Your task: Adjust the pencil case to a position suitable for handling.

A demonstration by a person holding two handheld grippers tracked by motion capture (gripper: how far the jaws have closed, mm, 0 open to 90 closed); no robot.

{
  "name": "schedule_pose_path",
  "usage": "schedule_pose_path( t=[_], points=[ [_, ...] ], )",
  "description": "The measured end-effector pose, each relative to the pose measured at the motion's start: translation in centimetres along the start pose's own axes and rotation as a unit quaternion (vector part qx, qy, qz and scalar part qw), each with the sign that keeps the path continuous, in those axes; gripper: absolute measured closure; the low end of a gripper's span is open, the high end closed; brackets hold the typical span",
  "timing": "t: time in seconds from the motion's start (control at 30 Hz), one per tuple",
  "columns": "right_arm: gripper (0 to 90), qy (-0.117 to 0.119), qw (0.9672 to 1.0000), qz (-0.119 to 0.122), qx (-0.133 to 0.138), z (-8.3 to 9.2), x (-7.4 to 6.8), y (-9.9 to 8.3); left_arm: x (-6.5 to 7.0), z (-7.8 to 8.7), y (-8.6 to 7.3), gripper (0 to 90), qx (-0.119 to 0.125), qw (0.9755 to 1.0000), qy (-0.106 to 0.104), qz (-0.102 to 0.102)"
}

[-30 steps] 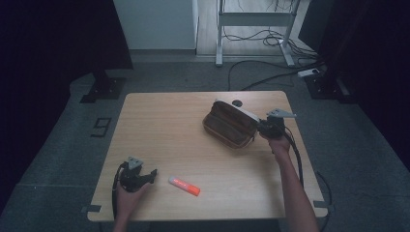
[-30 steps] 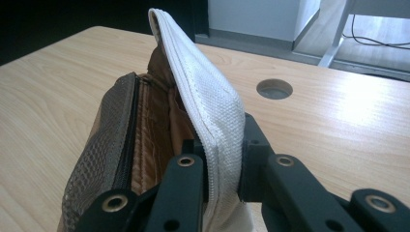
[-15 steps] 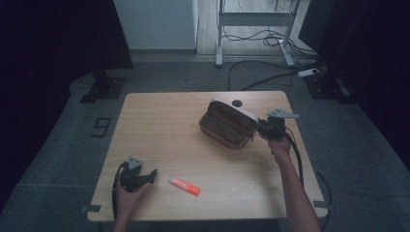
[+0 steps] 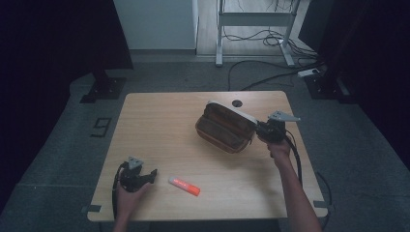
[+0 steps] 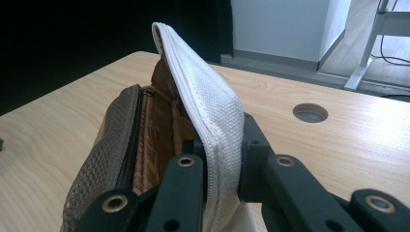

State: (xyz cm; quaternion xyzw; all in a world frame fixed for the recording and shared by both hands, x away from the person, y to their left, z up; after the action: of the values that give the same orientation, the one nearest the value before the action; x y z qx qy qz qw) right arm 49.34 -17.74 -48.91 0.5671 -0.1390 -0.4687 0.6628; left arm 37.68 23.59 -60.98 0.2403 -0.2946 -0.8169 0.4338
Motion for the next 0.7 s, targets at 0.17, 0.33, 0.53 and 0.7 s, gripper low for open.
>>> schedule_pose_path(
  t=[0.17,0.33,0.53,0.7],
  points=[
    [80.5,0.003,1.0000,-0.005,0.000,0.2,-0.3,-0.3,0.0,0.0,0.0,27.6,0.000,1.0000,0.000,0.000],
    [80.5,0.011,0.9999,0.000,0.000,0.3,-1.1,-0.4,0.0,0.0,0.0,27.6,0.000,1.0000,0.000,0.000],
    [80.5,0.025,0.9997,0.005,0.005,0.7,-2.2,-0.3,0.0,0.0,0.0,27.6,0.000,1.0000,0.000,0.000],
    [80.5,0.035,0.9994,0.006,0.006,0.9,-3.0,-0.3,0.0,0.0,0.0,27.6,0.000,1.0000,0.000,0.000]
  ],
)
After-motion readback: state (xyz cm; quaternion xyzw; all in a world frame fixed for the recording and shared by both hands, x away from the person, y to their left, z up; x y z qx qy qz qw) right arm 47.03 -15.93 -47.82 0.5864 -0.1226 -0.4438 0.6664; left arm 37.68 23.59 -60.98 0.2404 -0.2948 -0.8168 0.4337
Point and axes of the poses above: each handheld gripper's, and its own axes: z roughly backward along the jaws, y roughly out of its top, x roughly to its right, the point moved 9 cm from there along -z, roughly forward along the jaws, and after that the axes turned 12 degrees about -z, right-handed, at the moved point
